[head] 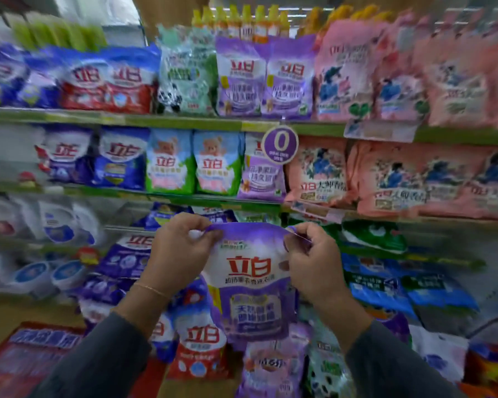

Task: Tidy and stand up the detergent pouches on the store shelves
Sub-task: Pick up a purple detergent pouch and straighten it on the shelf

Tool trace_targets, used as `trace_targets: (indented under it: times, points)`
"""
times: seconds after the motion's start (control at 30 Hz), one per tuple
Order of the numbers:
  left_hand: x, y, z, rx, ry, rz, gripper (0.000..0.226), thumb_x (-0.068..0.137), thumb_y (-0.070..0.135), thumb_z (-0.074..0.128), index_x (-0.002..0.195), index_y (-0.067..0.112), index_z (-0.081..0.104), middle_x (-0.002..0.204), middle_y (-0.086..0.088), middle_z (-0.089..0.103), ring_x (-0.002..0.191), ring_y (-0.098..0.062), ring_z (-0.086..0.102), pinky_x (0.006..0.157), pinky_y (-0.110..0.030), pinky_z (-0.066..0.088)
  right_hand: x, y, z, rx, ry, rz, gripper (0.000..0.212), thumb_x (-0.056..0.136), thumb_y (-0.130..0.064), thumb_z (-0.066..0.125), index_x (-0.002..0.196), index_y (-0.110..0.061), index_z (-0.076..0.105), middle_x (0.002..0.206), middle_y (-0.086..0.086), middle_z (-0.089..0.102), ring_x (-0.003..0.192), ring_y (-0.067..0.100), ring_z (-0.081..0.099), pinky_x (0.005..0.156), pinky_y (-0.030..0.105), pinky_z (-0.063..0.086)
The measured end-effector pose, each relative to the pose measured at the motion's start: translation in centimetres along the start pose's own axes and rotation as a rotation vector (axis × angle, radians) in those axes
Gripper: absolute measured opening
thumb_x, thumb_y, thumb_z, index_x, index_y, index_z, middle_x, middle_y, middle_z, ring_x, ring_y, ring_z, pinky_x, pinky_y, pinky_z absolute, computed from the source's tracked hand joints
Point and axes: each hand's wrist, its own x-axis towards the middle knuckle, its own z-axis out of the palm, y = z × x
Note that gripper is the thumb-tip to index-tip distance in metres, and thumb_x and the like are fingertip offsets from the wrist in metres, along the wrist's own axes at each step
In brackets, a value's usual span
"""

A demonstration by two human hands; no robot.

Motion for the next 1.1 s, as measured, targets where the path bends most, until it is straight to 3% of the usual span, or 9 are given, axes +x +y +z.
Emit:
trace_targets:
  times: [0.13,0.3,0.43,0.53,0.63,0.8,1.0,1.1]
  points:
    - [-0.7,0.6,-3.7,-0.059,0.041,-0.001,0.014,0.081,0.021,0.077,0.073,0.017,0.067,0.082,-0.003,0.065,0.08,-0.02,0.06,0.071,-0.026,0.042,-1.0,-3.0,1.0,0.007,-0.014,-0.022,0.023,0.098,-0.009,0.059,0.078,-0.022,0.057,0.067,0.0,0.056,0.054,0.016,0.062,0.062,0.051,0.061]
    - [-2.1,-0.9,-7.1,-0.037,0.047,-0.02,0.017,0.083,0.022,0.075,0.073,0.011,0.068,0.078,-0.009,0.069,0.077,-0.026,0.066,0.069,-0.043,0.057,-2.3,-5.1,3.2,-0.041,-0.096,-0.014,0.021,0.099,-0.009,0.057,0.081,-0.02,0.055,0.072,0.004,0.059,0.053,0.02,0.07,0.054,0.037,0.059]
    - [-3.0,-1.8,-10.2,0.026,0.073,0.018,0.018,0.086,0.019,0.072,0.074,0.007,0.065,0.075,-0.012,0.066,0.075,-0.029,0.063,0.07,-0.046,0.055,-3.5,-6.4,6.2,-0.042,-0.124,-0.033,0.022,0.099,-0.009,0.056,0.08,-0.019,0.056,0.076,0.013,0.062,0.062,0.033,0.07,0.061,0.054,0.06]
    - [-3.1,-2.5,-12.5,0.064,0.102,0.027,0.018,0.085,0.014,0.072,0.071,0.008,0.063,0.072,-0.01,0.064,0.072,-0.029,0.06,0.068,-0.042,0.053,-4.3,-7.8,8.3,-0.019,-0.122,-0.04,0.023,0.1,-0.011,0.055,0.08,-0.024,0.054,0.076,0.009,0.061,0.068,0.04,0.069,0.063,0.058,0.059]
    - [-3.2,-3.2,-14.6,0.037,0.117,0.017,0.028,0.084,0.011,0.072,0.065,0.026,0.058,0.069,0.002,0.059,0.066,-0.016,0.055,0.066,-0.031,0.049,-5.0,-9.2,10.1,0.018,-0.132,-0.05,0.028,0.101,-0.01,0.055,0.079,-0.027,0.05,0.074,0.006,0.056,0.071,0.044,0.069,0.066,0.059,0.058]
    - [-3.8,-4.4,-17.3,-0.002,0.158,-0.012,0.028,0.085,0.012,0.072,0.065,0.026,0.057,0.067,0.006,0.056,0.061,-0.007,0.05,0.059,-0.021,0.042,-5.9,-10.6,13.1,0.032,-0.128,-0.068,0.031,0.099,-0.011,0.057,0.077,-0.031,0.05,0.082,-0.001,0.057,0.08,0.046,0.068,0.071,0.06,0.057]
    - [-4.1,-7.1,-20.0,0.038,0.134,-0.014,0.017,0.086,0.016,0.07,0.072,0.012,0.062,0.072,-0.005,0.062,0.064,-0.011,0.055,0.055,-0.016,0.043,-6.4,-11.1,16.3,0.011,-0.115,-0.105,0.03,0.097,-0.012,0.059,0.077,-0.033,0.051,0.081,0.003,0.061,0.076,0.043,0.069,0.068,0.057,0.058]
    - [-3.8,-8.3,-21.4,0.018,0.14,-0.014,0.021,0.086,0.015,0.071,0.069,0.014,0.059,0.072,-0.011,0.062,0.067,-0.022,0.06,0.058,-0.027,0.052,-6.5,-11.6,17.9,0.019,-0.118,-0.121,0.03,0.097,-0.012,0.058,0.076,-0.032,0.051,0.08,0.007,0.061,0.076,0.045,0.068,0.068,0.059,0.057]
